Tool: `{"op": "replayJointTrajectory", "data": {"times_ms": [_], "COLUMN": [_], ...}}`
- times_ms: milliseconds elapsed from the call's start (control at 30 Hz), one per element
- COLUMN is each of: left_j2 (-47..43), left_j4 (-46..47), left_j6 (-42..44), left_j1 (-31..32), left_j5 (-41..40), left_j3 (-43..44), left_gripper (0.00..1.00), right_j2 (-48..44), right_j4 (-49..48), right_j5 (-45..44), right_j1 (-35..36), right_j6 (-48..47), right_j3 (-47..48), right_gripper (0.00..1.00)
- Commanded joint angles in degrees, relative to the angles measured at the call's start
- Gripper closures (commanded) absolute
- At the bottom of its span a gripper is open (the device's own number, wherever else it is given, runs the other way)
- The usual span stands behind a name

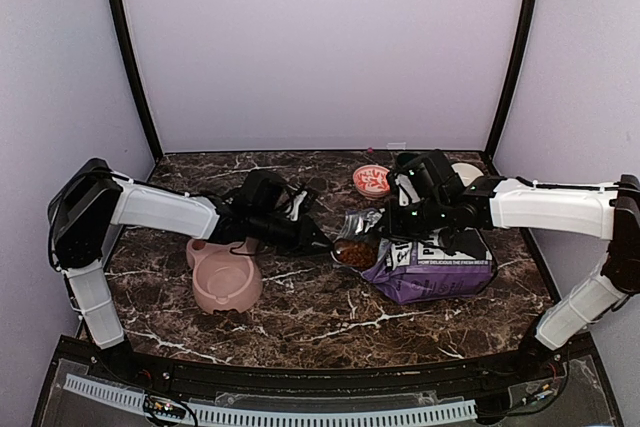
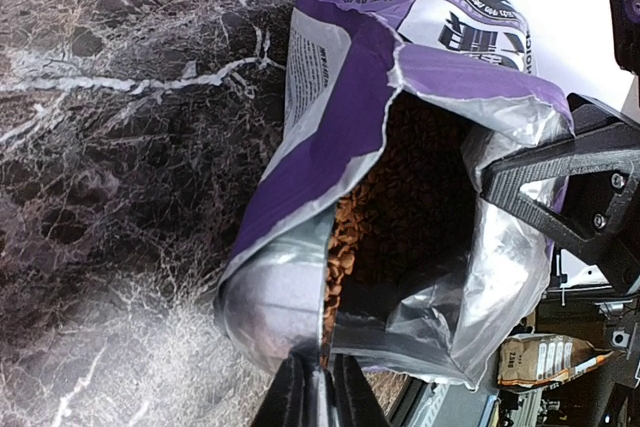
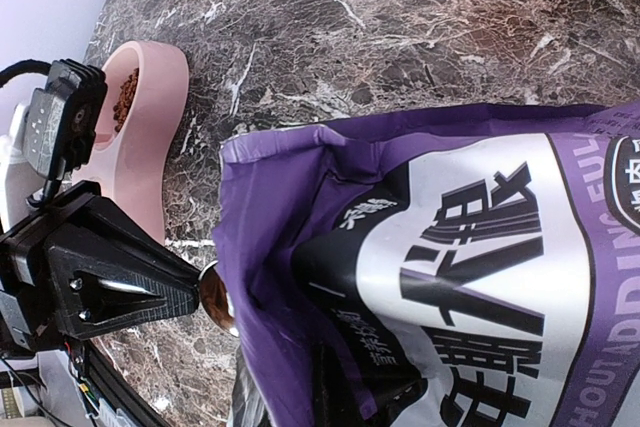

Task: Serve the pet food
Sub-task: Collect the pet food from the pet food bag.

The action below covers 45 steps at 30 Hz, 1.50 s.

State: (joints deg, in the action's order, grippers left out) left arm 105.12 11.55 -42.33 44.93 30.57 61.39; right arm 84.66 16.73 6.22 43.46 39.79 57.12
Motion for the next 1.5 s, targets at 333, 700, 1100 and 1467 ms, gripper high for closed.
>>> {"op": "replayJointTrajectory", "data": {"times_ms": [333, 700, 1100, 1467], "left_j2": [0.13, -1.69, -2.41, -4.36], "left_j4": [6.19, 15.44, 21.08, 20.67], "left_j6": [-2.96, -8.66, -11.97, -11.74], "left_j1": [0.63, -2.00, -3.92, -5.41], "left_j5": [4.75, 9.94, 13.59, 14.25], "left_j3": [1.02, -4.78, -7.71, -8.93], "left_gripper": [1.00, 1.00, 1.00, 1.00], "right_j2": [-0.79, -1.56, -1.65, -1.43], "right_j4": [-0.28, -0.78, -1.62, -2.26], "right_j5": [-0.55, -0.68, 0.33, 0.40], "right_j1": [0.17, 0.22, 0.14, 0.22], "right_j6": [1.08, 1.23, 1.47, 1.62], "right_j3": [-1.51, -1.99, -1.97, -1.90], "right_gripper": [1.00, 1.00, 1.00, 1.00]}}
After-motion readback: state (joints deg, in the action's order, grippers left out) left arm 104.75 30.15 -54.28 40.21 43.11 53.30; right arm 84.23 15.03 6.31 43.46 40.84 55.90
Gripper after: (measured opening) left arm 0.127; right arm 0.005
